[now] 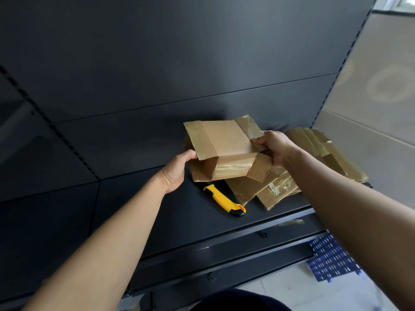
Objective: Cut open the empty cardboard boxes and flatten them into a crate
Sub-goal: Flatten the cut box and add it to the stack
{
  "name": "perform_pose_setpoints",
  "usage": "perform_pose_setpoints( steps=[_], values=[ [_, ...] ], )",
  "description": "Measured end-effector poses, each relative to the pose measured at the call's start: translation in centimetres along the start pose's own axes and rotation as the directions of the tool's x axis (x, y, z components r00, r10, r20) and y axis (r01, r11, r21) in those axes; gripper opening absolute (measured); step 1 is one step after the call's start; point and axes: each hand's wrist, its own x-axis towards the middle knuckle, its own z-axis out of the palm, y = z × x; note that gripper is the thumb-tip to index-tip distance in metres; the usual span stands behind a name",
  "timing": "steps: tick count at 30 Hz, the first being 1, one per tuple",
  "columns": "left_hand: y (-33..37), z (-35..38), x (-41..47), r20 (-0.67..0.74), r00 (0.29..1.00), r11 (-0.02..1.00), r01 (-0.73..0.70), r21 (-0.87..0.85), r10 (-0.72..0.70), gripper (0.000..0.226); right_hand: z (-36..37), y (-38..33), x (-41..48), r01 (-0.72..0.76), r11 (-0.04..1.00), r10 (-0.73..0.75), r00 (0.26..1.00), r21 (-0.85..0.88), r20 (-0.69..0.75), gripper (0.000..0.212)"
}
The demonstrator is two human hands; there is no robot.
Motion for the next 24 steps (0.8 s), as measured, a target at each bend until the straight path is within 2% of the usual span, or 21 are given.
perform_pose_setpoints(
  steps=[2, 4, 6, 9, 13, 15, 17, 20, 24],
  values=[
    [0.1, 0.4, 0.1, 0.065, 0.997, 0.996, 0.037, -0.08, -0.032, 0.018, -0.4, -0.1, 0.2, 0.049, 0.999, -0.049, 0.998, -0.002, -0.03, 0.03],
    [0.5, 0.9, 0.3, 0.087, 0.996, 0.993, 0.021, -0.12, -0.011, 0.028, -0.6, -0.1, 0.5, 0.095, 0.995, -0.094, 0.994, 0.016, -0.059, 0.038],
    [0.9, 1.4, 0.4, 0.039, 0.999, 0.988, -0.005, -0.153, 0.011, 0.033, -1.0, 0.0, 0.7, 0.142, 0.988, -0.138, 0.988, 0.059, -0.069, 0.041],
    [0.7, 2.2, 0.8, -0.061, 0.998, 0.996, -0.019, -0.083, 0.014, 0.008, -2.2, -0.1, 1.0, 0.195, 0.964, -0.186, 0.98, 0.181, -0.065, 0.034],
    [0.0, 3.0, 1.4, -0.021, 0.995, 0.949, 0.086, -0.303, -0.097, 0.02, -2.9, -0.8, 1.0, 0.169, 0.932, -0.191, 0.981, 0.321, 0.04, 0.024],
    [0.0, 3.5, 1.8, -0.004, 0.999, 0.955, 0.035, -0.294, -0.037, 0.037, -3.1, -1.0, 0.9, 0.13, 0.937, -0.163, 0.984, 0.324, 0.077, 0.025],
    [0.4, 4.1, 2.0, 0.01, 1.0, 0.979, -0.014, -0.205, 0.017, 0.052, -3.4, -0.9, 1.0, 0.09, 0.946, -0.126, 0.987, 0.312, 0.098, 0.031],
    [1.0, 4.9, 2.2, -0.015, 1.0, 0.994, -0.001, -0.107, -0.001, 0.04, -3.7, -0.4, 1.0, 0.079, 0.944, -0.112, 0.99, 0.321, 0.088, 0.035],
    [1.0, 5.8, 2.1, -0.053, 0.997, 0.988, -0.059, -0.146, 0.051, 0.009, -4.2, -0.2, 1.6, 0.058, 0.944, -0.038, 0.997, 0.325, -0.068, 0.039]
  ],
)
